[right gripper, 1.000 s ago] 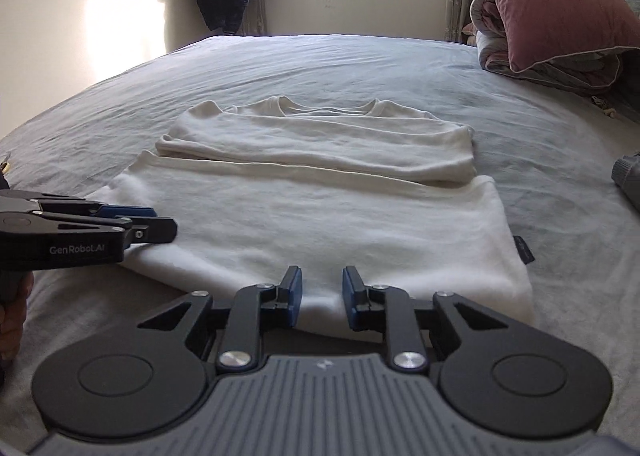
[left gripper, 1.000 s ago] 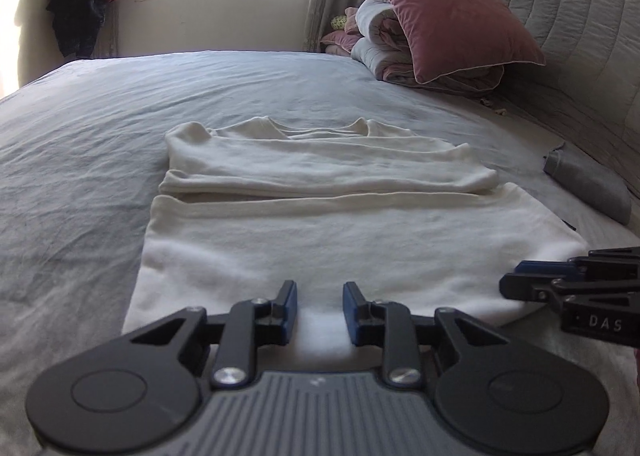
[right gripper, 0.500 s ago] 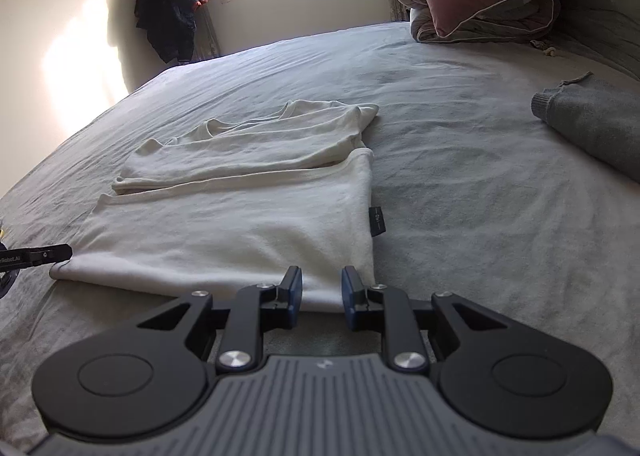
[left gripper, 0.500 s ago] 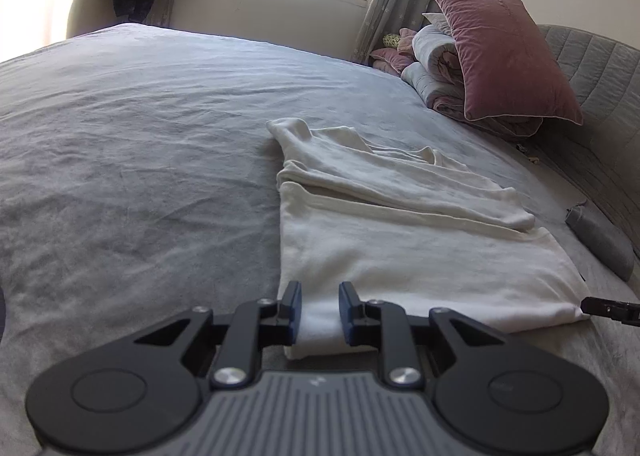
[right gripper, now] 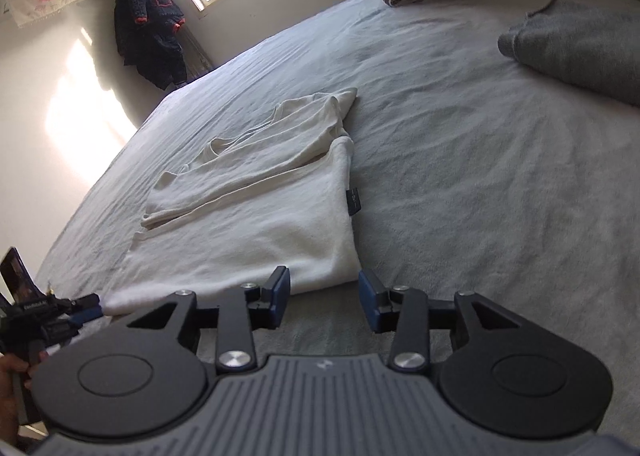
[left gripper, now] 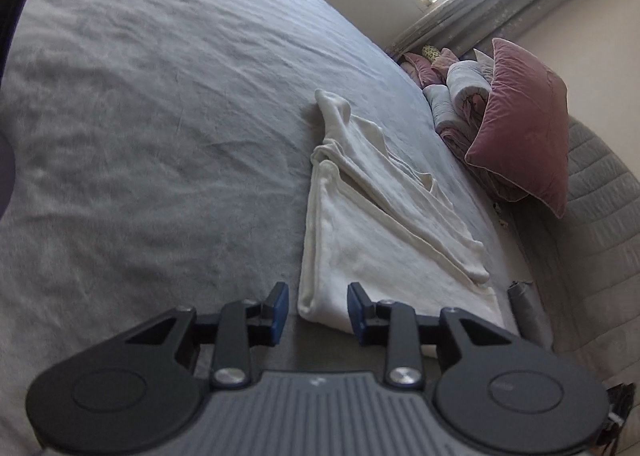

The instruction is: Fold clothes

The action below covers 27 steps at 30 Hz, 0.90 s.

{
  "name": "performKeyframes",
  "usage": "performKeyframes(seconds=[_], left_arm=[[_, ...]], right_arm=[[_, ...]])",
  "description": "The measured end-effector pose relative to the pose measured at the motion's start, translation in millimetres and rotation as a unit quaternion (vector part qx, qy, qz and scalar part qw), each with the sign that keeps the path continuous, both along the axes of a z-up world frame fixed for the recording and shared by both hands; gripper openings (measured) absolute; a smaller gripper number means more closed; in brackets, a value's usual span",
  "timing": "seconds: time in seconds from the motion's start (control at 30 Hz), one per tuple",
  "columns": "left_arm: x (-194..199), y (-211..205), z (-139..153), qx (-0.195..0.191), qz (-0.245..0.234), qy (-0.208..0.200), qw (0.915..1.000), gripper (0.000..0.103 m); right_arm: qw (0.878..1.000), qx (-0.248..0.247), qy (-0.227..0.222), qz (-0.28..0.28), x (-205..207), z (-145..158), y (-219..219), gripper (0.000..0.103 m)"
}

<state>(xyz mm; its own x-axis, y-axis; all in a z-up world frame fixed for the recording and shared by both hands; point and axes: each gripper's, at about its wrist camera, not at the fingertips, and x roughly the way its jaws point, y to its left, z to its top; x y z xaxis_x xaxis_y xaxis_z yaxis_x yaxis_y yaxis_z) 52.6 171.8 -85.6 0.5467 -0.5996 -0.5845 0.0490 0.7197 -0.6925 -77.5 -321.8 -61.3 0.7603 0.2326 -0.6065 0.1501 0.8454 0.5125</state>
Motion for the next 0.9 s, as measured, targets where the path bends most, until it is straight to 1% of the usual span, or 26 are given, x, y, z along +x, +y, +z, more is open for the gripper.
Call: performKeyframes(seconds=[0.07, 0.17, 0.33, 0.53, 0.6, 0.63, 0.67, 0.77, 0.8, 0.87, 0.9], left_arm=[[2, 4, -7, -0.036, -0.007, 0.029, 0.9989, 0.033], [5, 2, -20, -0.079, -0.015, 0.068, 0.9945, 0.034], [11, -5, -33, -0.111, 0.0, 0.079, 0.9908, 0.035], [18, -14, -40, -0.13, 0.013, 0.068, 0.9891, 0.034], [22, -17, -42, -0.133, 0.018, 0.064, 0.9889, 0.03], [23, -18, -44, -0.134, 0.021, 0.062, 0.9888, 0.026], [25, -18, -45, -0.136, 0.024, 0.061, 0.9885, 0.025], [31, -21, -46, -0.141, 0.027, 0.057, 0.988, 0.025], [32, -23, -45, -0.14, 0.027, 0.054, 0.9883, 0.025], [34, -24, -44, -0.134, 0.025, 0.047, 0.9895, 0.023], [35, -25, -43, -0.133, 0.023, 0.045, 0.9899, 0.021]], right_arm=[[0.998, 0.047, 0.029, -0.006, 2, -4, -7, 0.043], [0.997, 0.076, 0.029, -0.014, 6, -10, -10, 0.043], [0.992, 0.123, 0.03, -0.027, 13, -19, -15, 0.043], [0.982, 0.18, 0.031, -0.043, 20, -31, -21, 0.043], [0.978, 0.199, 0.031, -0.048, 23, -34, -23, 0.043], [0.978, 0.203, 0.028, -0.049, 24, -36, -25, 0.043], [0.977, 0.207, 0.025, -0.05, 25, -37, -26, 0.043], [0.976, 0.211, 0.016, -0.051, 29, -37, -28, 0.042], [0.977, 0.208, 0.013, -0.049, 30, -37, -28, 0.041], [0.978, 0.201, 0.011, -0.049, 32, -38, -28, 0.03], [0.979, 0.197, 0.01, -0.049, 33, -38, -28, 0.029]])
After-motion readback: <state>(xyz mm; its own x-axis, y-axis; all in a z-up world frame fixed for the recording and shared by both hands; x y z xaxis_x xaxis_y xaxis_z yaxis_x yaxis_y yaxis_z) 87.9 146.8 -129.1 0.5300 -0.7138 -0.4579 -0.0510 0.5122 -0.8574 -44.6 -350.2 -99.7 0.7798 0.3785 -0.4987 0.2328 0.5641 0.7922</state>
